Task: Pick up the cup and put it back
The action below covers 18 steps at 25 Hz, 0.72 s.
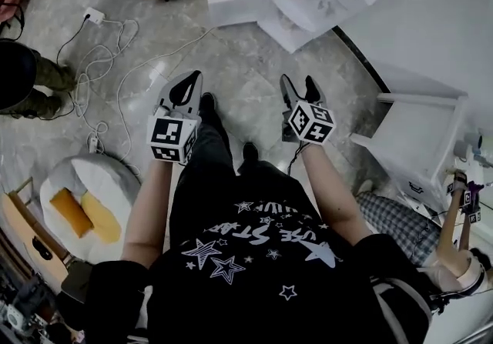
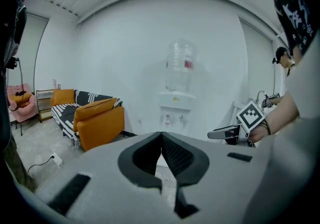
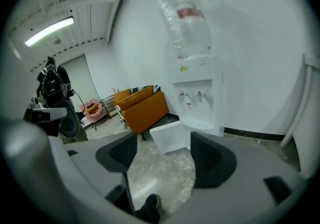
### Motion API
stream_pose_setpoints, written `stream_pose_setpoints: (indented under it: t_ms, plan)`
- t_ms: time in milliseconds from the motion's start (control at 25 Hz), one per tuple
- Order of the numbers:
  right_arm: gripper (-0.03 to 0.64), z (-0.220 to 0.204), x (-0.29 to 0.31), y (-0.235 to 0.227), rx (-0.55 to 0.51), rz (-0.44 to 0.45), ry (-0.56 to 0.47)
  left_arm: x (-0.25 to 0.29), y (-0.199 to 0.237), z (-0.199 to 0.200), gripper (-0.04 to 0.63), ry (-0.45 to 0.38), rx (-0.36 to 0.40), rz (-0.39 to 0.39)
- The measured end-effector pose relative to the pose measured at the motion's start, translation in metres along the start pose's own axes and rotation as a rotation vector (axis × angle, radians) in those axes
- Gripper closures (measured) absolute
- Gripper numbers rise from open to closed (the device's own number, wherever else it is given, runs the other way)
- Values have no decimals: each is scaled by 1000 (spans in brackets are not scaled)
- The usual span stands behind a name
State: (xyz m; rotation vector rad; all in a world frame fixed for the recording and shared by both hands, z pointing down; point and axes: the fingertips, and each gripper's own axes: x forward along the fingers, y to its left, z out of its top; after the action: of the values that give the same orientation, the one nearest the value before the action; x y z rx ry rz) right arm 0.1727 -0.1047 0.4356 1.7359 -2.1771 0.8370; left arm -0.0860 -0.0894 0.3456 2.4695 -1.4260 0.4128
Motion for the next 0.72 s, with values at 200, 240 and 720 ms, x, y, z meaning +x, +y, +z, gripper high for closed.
stream_pose_setpoints:
  t_ms: [200, 240, 720]
  plan:
    - [287, 0, 75, 1, 57, -109, 21, 67, 50, -8, 586, 34, 56, -101]
    - [294, -2, 90, -1, 74, -135, 27, 79, 57, -11, 586, 40, 67, -123]
    - [364, -78, 232, -74, 118, -310, 99, 188, 104, -123, 586, 141, 6, -169]
